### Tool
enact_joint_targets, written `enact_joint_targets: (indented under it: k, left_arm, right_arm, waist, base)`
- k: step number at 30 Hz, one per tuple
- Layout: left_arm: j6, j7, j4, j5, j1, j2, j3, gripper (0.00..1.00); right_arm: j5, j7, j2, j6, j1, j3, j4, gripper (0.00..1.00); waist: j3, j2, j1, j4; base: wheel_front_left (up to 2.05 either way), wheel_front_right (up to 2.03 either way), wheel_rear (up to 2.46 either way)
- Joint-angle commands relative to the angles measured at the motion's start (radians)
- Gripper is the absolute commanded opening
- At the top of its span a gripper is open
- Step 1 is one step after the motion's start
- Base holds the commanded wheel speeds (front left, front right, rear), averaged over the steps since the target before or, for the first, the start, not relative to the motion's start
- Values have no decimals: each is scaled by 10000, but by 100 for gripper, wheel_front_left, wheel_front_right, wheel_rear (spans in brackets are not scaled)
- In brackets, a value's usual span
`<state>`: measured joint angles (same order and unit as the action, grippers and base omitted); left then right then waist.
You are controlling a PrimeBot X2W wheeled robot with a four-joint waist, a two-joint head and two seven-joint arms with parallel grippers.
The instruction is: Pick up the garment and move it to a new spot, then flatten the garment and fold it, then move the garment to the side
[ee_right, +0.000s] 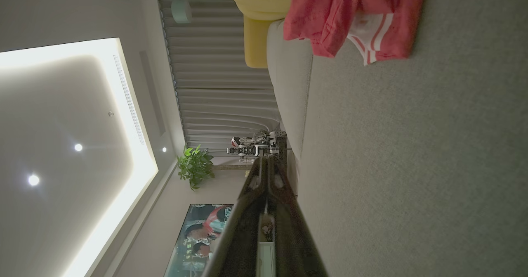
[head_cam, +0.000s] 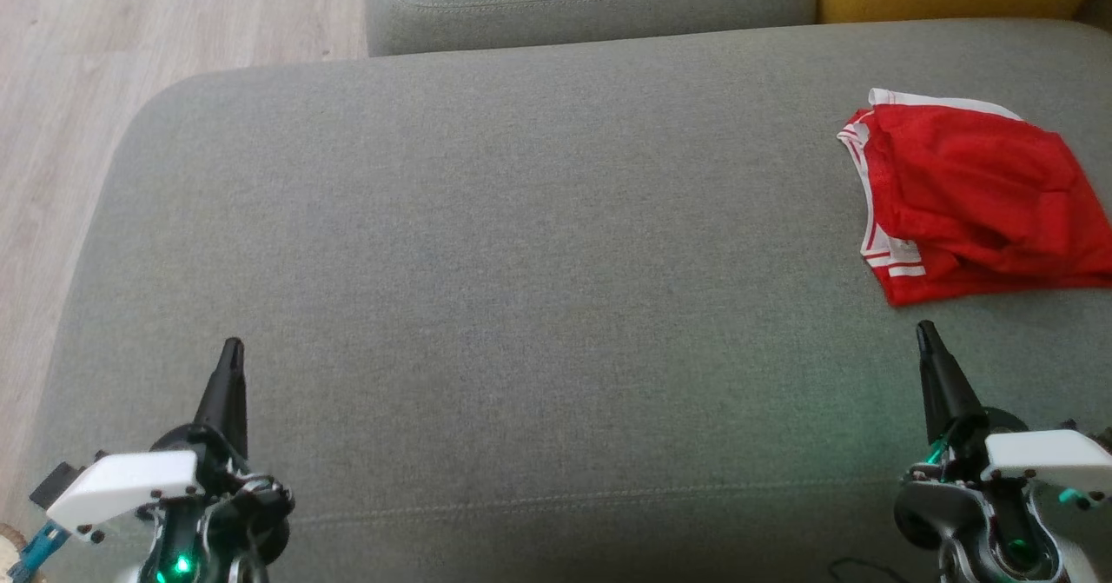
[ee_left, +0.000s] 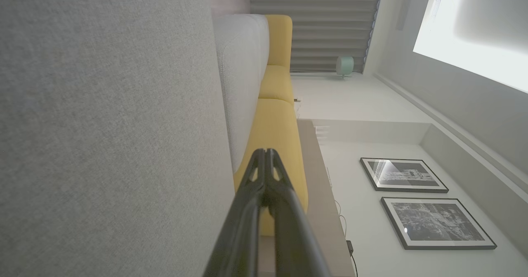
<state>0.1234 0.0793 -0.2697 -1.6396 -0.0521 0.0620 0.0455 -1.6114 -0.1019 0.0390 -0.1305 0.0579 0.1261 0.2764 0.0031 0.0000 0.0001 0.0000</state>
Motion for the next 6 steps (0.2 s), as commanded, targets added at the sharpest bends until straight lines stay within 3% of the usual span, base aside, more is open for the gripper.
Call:
enact_joint_targets:
  k: [1,6]
  left_arm:
    - [73,89,260,50,-532,108,371,0]
    - [73,101,259,63,-534,97,386,0]
  right_arm:
    - [-15,-71,155,-2,495,-175,-320,0]
    - [-12,-74,153,-2,496,-171,-320,0]
  waist:
    - [0,0,-1,0]
    - [0,0,-1,0]
  base:
    - [0,0,0]
    - [0,0,0]
